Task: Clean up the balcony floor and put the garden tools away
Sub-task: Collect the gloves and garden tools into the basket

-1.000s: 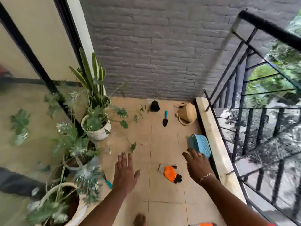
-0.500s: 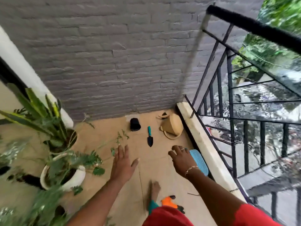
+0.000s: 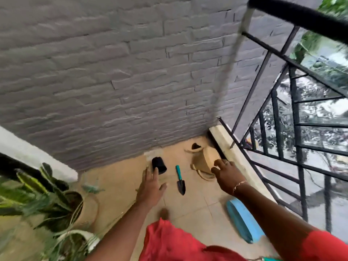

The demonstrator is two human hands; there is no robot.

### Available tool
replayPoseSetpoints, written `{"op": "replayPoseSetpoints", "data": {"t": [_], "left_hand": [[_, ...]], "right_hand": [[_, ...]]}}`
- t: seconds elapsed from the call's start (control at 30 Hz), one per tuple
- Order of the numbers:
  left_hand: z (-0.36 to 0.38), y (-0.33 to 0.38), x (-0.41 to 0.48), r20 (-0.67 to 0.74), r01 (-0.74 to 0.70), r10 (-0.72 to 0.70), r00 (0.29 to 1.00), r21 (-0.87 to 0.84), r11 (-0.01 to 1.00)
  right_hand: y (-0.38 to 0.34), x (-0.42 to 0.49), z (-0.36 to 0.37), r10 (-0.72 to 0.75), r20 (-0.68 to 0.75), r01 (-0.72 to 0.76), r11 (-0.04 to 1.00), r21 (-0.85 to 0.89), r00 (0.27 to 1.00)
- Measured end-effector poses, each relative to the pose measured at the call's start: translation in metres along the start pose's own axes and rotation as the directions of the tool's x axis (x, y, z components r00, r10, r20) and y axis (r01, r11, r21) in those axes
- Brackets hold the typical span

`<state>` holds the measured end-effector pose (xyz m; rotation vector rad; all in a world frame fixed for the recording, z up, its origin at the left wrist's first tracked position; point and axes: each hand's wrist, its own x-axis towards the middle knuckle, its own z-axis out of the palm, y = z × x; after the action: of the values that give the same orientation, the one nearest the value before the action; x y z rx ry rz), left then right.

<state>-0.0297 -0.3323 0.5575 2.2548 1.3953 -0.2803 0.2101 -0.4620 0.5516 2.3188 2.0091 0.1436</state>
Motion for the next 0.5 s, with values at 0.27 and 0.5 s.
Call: {"op": "replayPoseSetpoints", "data": {"t": [0.27,0.5], "left_hand": [[-0.039,0.003,0.178,0.109,-0.119,0.111,0.988,0.069,0.99],[-0.108,0.017,0.326,0.29,-0.322,0.251,0.923,0.229,0.919]], "right_hand": [[0.034,0.11,0.032,0.179,0.048,-0.18,0.984,0.019,0.983],[0.067,0.195,0.05,0.456,0.13,-0.469,0.878,0.092,0.88]]}}
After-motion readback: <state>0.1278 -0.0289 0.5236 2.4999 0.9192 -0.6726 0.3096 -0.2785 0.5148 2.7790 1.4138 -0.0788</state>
